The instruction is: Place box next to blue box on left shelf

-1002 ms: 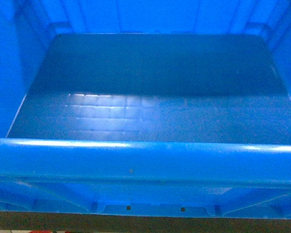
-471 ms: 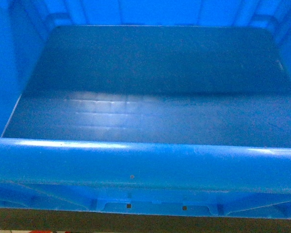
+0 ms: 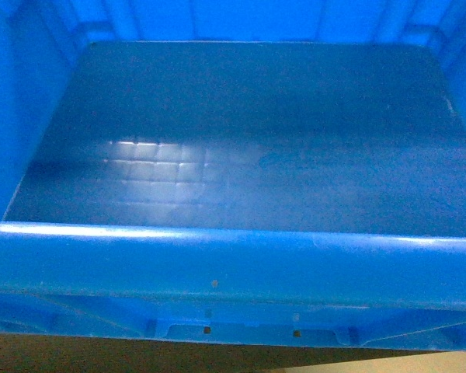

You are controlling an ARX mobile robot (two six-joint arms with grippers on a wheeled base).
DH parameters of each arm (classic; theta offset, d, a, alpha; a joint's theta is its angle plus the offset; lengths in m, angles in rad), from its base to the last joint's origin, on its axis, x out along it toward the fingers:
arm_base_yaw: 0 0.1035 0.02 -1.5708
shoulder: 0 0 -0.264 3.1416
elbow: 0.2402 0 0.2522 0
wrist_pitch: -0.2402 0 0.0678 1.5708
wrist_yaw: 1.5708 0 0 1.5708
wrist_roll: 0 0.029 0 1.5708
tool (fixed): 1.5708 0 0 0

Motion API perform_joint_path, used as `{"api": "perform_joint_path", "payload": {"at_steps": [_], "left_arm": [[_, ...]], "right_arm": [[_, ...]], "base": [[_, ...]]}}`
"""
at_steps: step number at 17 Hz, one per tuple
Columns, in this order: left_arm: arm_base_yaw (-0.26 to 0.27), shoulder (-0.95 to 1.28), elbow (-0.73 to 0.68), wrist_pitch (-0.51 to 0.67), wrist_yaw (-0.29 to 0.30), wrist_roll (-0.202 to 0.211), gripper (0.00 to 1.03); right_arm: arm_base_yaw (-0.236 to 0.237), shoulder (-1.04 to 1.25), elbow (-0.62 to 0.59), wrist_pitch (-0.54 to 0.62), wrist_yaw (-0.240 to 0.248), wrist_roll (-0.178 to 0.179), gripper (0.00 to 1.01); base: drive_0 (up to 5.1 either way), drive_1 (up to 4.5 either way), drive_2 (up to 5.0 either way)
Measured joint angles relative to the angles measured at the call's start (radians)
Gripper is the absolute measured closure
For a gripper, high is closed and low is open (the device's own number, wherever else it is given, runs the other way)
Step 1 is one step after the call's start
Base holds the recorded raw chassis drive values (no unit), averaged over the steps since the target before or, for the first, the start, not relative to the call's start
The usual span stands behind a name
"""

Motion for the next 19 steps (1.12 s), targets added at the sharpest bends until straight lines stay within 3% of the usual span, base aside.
{"api": "perform_joint_path", "payload": {"at_steps": [19], "left_arm": [[0.0, 0.0, 0.0, 0.0, 0.0, 0.0, 0.93]], "right_arm": [[0.0, 0.0, 0.0, 0.001, 0.0, -0.002, 0.93]], "base": [[0.0, 0.0, 0.0]]}}
